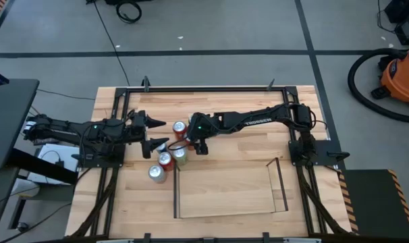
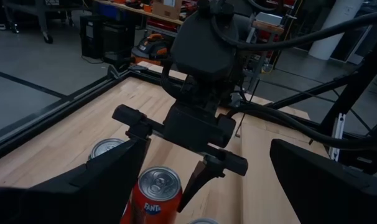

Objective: Place canned beverage on shelf
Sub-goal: Put the bottom red soda can on the shelf

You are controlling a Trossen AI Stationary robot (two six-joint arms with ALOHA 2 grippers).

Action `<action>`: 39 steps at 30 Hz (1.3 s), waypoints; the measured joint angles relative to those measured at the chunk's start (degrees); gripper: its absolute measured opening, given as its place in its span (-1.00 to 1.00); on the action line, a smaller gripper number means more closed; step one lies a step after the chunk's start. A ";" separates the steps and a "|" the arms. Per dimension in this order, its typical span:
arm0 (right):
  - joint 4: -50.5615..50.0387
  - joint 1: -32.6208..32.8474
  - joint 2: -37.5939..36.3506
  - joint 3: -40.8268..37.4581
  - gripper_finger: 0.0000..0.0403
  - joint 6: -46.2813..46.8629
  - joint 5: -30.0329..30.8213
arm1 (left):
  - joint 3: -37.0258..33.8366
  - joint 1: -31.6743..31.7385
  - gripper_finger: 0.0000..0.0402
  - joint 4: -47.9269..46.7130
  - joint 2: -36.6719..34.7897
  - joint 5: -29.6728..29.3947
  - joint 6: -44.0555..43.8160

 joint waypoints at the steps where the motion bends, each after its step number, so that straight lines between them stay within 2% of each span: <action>1: -0.06 0.00 -0.13 0.00 0.63 0.56 0.33 | 0.00 0.00 0.83 0.01 0.00 0.00 -0.01; 6: -0.92 0.02 -0.86 -0.02 0.63 3.18 1.57 | -0.02 0.02 0.83 0.45 0.00 -0.41 1.45; 10: -1.99 0.02 -1.67 -0.02 0.63 6.93 1.85 | -0.02 0.02 0.83 3.90 0.00 -2.69 7.34; 16: -3.18 0.02 -4.23 -0.04 0.63 13.39 3.27 | -0.03 0.02 0.83 8.28 -0.01 -3.10 15.31; 21: -7.55 1.38 -6.92 -0.02 0.63 19.07 9.26 | -0.04 0.02 0.83 11.71 0.00 -3.13 18.69; 30: -18.45 8.87 -12.31 -0.02 0.63 33.88 19.28 | -0.04 0.02 0.83 15.98 -0.04 -3.13 23.55; 39: -30.99 19.39 -14.70 0.00 0.63 56.02 26.76 | -0.04 0.02 0.83 16.46 -0.02 -3.10 23.58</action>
